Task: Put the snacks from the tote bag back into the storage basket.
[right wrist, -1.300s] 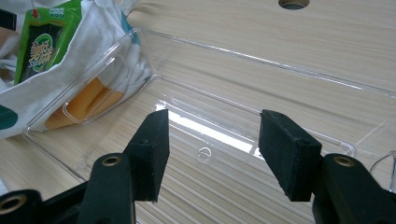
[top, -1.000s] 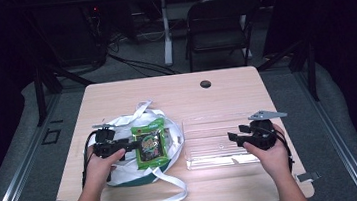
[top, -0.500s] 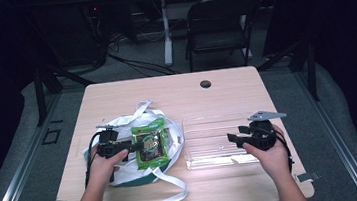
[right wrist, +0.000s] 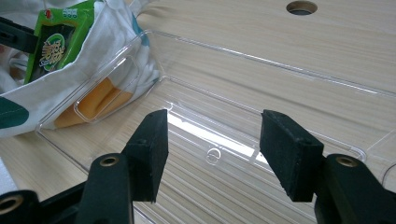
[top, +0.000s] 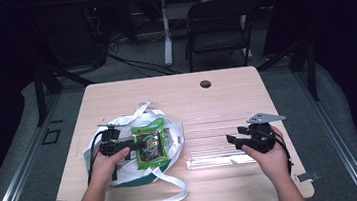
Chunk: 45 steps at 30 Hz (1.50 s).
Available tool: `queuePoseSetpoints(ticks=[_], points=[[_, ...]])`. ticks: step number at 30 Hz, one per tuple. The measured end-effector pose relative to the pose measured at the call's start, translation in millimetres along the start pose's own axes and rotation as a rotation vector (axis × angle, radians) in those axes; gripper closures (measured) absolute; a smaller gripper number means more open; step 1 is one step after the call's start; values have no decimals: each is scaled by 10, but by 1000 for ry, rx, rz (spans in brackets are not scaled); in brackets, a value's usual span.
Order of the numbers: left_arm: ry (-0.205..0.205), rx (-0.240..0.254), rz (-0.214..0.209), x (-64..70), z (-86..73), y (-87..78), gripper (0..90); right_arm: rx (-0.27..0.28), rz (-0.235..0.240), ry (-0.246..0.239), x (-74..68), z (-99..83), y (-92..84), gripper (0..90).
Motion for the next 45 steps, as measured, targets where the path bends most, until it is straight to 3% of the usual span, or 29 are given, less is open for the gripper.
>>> queuePoseSetpoints(ticks=[23,34,39,45], points=[[-23,-38,-72,90,-4,231,316,49,1,-31,-75,7,-80,419],[-8,-15,-91,139,19,157,362,45,4,-30,-76,6,-69,420],[10,3,-103,167,36,89,403,45,3,-31,-78,9,-58,419],[106,22,-96,258,82,-9,481,44,8,-24,-62,23,-59,419]])
Point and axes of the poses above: each handheld gripper's, and its own axes: y roughly forward along the jaws, z roughly out of its top, x roughly to its right, the point moved 9 cm from there along y, roughly forward along the jaws, and after that the axes turned 5 degrees about y, right-handed, at the moved point
